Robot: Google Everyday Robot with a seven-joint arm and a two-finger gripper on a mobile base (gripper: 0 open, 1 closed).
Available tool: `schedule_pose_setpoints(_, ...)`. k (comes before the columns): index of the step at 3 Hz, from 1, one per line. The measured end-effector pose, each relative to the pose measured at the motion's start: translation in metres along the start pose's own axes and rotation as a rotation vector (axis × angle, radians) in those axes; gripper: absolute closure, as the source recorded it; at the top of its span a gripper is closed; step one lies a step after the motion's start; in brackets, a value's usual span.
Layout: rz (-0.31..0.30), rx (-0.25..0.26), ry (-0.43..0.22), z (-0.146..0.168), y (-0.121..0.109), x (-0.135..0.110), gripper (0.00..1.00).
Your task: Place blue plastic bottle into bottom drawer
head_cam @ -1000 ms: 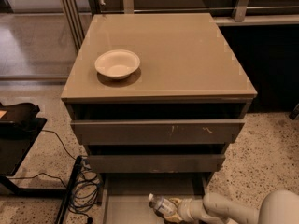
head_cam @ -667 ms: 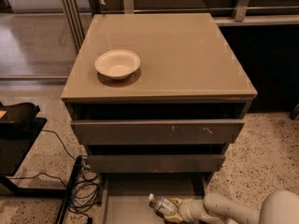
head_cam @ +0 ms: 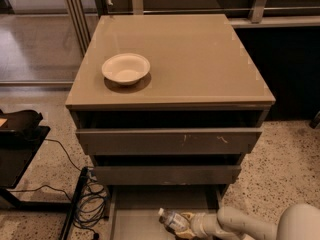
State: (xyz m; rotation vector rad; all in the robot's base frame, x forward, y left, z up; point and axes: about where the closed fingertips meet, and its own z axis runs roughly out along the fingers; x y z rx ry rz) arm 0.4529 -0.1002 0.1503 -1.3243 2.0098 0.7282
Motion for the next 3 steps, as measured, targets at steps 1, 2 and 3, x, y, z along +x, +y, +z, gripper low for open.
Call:
schedule_pose_setpoints(1,0.000,0.000,0.000,0.0000,0.0000,0.0000,0.12)
schedule_pose_setpoints(2,0.000,0.000,0.000,0.0001,0.0001,0.0000,0.00)
schedule_pose_setpoints(3,0.000,0.000,0.000,0.0001,0.0001,0.0000,0.00)
